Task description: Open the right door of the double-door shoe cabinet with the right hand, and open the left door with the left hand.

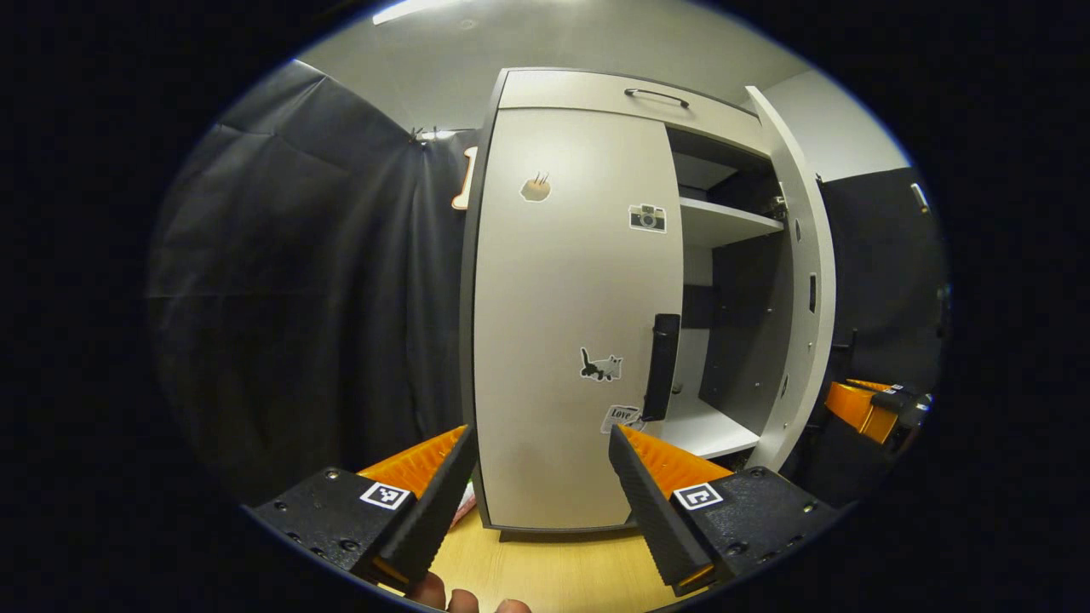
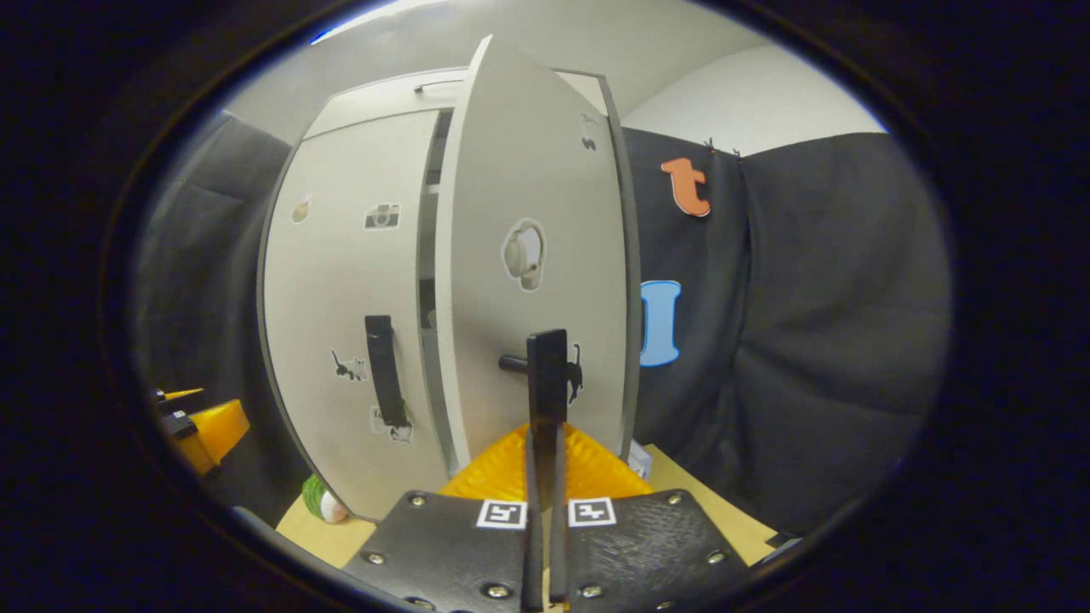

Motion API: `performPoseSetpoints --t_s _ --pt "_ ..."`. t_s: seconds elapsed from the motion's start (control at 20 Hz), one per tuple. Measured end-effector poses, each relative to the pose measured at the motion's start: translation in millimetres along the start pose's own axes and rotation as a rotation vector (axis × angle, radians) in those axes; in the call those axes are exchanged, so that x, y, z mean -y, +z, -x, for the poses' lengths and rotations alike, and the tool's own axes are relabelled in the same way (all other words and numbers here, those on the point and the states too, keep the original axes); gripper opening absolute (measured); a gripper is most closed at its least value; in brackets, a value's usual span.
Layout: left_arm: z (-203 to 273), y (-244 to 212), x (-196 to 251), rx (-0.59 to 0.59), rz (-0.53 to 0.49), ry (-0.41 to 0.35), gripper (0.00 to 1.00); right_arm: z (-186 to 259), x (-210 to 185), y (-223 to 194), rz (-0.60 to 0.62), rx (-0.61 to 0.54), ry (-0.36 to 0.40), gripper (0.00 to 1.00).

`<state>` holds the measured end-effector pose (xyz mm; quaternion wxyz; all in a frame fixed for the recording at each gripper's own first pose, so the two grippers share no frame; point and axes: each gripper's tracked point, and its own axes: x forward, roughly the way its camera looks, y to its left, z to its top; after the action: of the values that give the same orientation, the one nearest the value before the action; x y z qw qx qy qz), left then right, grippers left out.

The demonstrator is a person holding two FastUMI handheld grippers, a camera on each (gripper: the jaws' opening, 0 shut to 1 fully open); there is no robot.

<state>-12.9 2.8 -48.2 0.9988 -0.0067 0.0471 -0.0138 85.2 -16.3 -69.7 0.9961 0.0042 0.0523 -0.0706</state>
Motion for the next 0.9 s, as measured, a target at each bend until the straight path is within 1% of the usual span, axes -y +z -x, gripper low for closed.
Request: performPoseSetpoints --t_s 0.1,0.25,0.5,0.65,0.85,0.9 --pt "0 1 3 0.007 0.000 -0.009 0.96 2 11 1 -0.020 -0.003 -0.018 0.04" --pt "-1 0 9 0.002 0.009 -0.026 0.97 7 27 3 -0.010 0.001 -0.064 0.03" --pt "-3 -7 24 -0.023 0.025 -0.059 0.97 12 45 5 -0.002 -0.001 -0.093 0.03" --pt "-2 -7 26 -0.021 0.017 -0.061 0.97 13 61 6 -0.005 0.004 -0.140 0.03" --pt "-4 -9 29 -0.025 0.024 -0.062 0.97 6 84 5 -0.050 -0.003 -0.153 0.03" --pt "-4 -10 31 -0.029 0.026 -0.063 0.97 10 91 4 -0.041 -0.008 -0.167 0.03"
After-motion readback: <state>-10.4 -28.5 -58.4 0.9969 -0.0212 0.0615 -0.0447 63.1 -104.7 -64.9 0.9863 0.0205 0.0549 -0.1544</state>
